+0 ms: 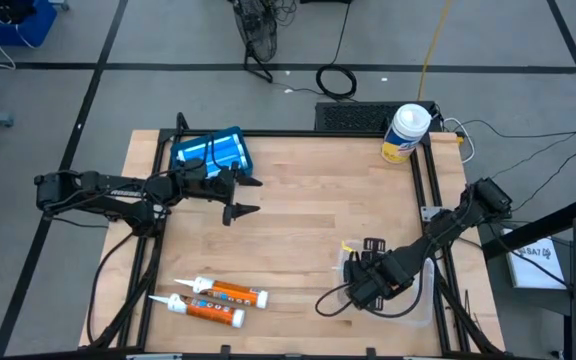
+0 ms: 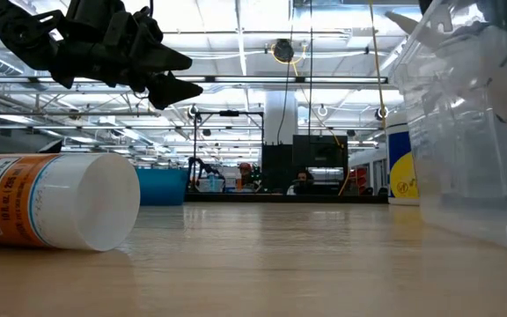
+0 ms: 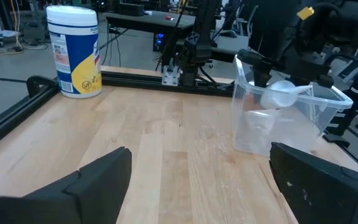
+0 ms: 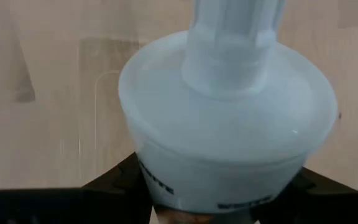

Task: Pick & place silicon tubes, Sealant and Lysol wipes
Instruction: Put the top orange sealant into the transparent bin, then put the bottom orange sealant into the transparent bin

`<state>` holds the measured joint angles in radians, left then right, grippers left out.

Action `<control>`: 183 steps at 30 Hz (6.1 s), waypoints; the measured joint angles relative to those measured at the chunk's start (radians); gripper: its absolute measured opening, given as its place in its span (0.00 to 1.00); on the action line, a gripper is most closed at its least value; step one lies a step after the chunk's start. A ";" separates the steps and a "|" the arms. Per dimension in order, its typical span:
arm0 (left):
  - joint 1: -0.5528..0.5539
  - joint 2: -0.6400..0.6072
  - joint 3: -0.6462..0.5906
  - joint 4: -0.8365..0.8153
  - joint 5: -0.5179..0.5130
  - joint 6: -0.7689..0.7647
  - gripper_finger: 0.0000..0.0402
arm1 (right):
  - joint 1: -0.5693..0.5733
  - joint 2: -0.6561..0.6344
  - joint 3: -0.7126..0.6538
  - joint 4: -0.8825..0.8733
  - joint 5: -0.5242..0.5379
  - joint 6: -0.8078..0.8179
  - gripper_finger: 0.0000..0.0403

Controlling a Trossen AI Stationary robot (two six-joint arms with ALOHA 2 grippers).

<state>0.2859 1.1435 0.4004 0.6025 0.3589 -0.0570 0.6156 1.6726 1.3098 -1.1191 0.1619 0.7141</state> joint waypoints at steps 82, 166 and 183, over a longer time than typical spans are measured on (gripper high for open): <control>0.000 0.000 0.000 0.000 0.000 0.000 0.91 | 0.120 -0.206 0.000 0.612 0.354 0.194 0.84; 0.000 0.000 0.000 0.000 0.000 0.000 0.91 | -0.306 -0.699 -0.530 1.073 0.113 -0.572 0.00; 0.000 0.000 0.000 0.005 0.000 0.000 0.91 | -0.597 -0.807 -0.906 1.741 -0.243 -0.784 0.00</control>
<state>0.2855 1.1435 0.4004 0.6079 0.3592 -0.0574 0.0189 0.8654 0.4042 0.6217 -0.0811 -0.0695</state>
